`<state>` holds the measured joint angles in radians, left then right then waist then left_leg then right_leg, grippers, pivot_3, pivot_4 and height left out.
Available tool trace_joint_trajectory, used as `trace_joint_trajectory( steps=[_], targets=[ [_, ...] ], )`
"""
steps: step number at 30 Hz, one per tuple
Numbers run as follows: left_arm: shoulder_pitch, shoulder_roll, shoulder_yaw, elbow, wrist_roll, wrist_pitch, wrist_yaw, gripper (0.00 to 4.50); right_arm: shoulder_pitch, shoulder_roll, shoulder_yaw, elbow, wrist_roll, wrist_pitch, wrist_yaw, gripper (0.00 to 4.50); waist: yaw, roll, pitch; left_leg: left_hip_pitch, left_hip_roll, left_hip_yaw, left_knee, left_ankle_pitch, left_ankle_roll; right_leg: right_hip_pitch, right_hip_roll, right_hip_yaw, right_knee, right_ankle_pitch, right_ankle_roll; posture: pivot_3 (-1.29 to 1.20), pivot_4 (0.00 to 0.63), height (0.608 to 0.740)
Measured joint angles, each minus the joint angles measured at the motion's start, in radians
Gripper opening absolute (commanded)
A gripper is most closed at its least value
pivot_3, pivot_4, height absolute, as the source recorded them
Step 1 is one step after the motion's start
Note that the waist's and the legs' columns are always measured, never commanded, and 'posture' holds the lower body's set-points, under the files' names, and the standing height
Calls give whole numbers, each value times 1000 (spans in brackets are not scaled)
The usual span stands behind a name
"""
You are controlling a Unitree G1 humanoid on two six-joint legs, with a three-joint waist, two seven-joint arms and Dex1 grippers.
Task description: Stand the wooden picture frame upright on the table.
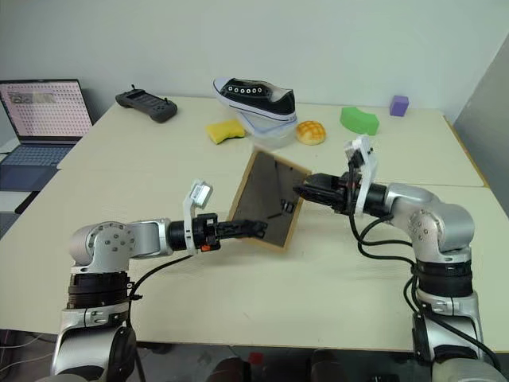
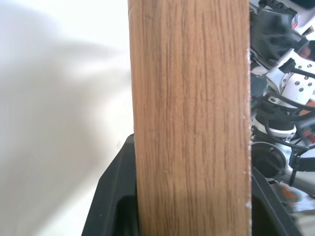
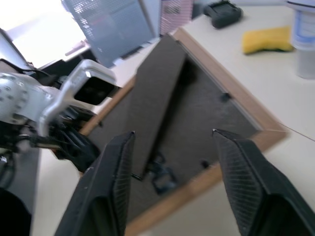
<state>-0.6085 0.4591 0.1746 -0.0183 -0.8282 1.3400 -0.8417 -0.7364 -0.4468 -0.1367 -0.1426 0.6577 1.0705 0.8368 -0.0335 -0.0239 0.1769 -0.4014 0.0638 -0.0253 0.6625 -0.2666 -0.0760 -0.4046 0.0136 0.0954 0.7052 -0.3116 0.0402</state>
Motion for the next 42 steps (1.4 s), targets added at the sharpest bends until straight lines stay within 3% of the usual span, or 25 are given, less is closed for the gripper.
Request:
trace_joint_trajectory(
  steps=[5, 11, 17, 23, 28, 32, 34, 36, 39, 42],
  targets=[
    [53, 13, -60, -76, 11, -68, 0, 1278, -43, 20, 18, 41, 23, 9, -13, 4450, -1, 0, 0, 0, 0, 0, 0, 0, 0, 0, 0, 0, 0, 0, 0, 0, 150, 740],
    [98, 18, -51, -116, 11, -91, 26, 1278, -101, 72, 84, 72, 12, -38, -34, 4450, -8, 0, 0, 0, 1, 0, -1, 0, 0, -1, 1, 0, -1, 0, 0, 0, 150, 740],
    [105, 14, -10, -133, -33, -87, 53, 1278, -63, 92, 117, -64, 118, 10, -20, 4450, -5, 0, 0, -2, 0, -1, -1, 0, 0, -1, 0, -2, -2, 0, 0, 0, 150, 740],
    [110, 43, 33, -125, -82, -22, 86, 1278, -1, -20, 63, -123, 188, 53, -19, 4450, -2, 0, 0, -2, 0, -1, -1, 0, 1, -1, 0, -1, -2, 0, 0, 0, 150, 740],
    [100, 21, 102, -91, -168, 102, 146, 1278, 70, -135, 48, -148, 79, -87, -27, 4450, -2, -1, 1, -2, 0, -1, -1, 0, 1, -1, 1, -2, -3, 0, 0, 0, 150, 740],
    [30, -29, 217, 47, -331, 253, 269, 1278, 253, -296, 212, -129, -402, -814, -4, 4450, 0, -2, 1, -3, 0, -1, -1, 0, 1, 0, 0, -2, -7, 0, 2, 0, 150, 740],
    [-6, -23, 231, 157, -486, 268, 364, 1278, 267, -354, 276, 29, -737, -1289, -174, 4450, -3, -3, 1, -3, -1, 1, 0, 0, 0, -1, -1, 0, -6, 2, 4, 0, 150, 740],
    [-15, -14, 219, 202, -636, 270, 445, 1278, 248, -373, 279, 153, -950, -1603, -344, 4450, -10, -3, 2, -2, -1, 2, 0, 1, -3, -1, -1, 1, -6, 2, 4, 0, 150, 740],
    [14, 43, 102, 201, -884, 228, 602, 1278, 164, -353, 301, 310, -1160, -1881, -546, 4450, -22, -3, 2, 0, 0, 1, -1, 2, -4, 0, -1, 2, -5, 2, 3, 0, 150, 740],
    [61, 83, 4, 180, -1045, 155, 701, 1278, 106, -318, 312, 377, -1291, -1994, -685, 4450, -23, -3, 2, 0, 0, 1, -1, 2, -4, 0, -1, 2, -3, 2, 3, 0, 150, 740]
  ],
)
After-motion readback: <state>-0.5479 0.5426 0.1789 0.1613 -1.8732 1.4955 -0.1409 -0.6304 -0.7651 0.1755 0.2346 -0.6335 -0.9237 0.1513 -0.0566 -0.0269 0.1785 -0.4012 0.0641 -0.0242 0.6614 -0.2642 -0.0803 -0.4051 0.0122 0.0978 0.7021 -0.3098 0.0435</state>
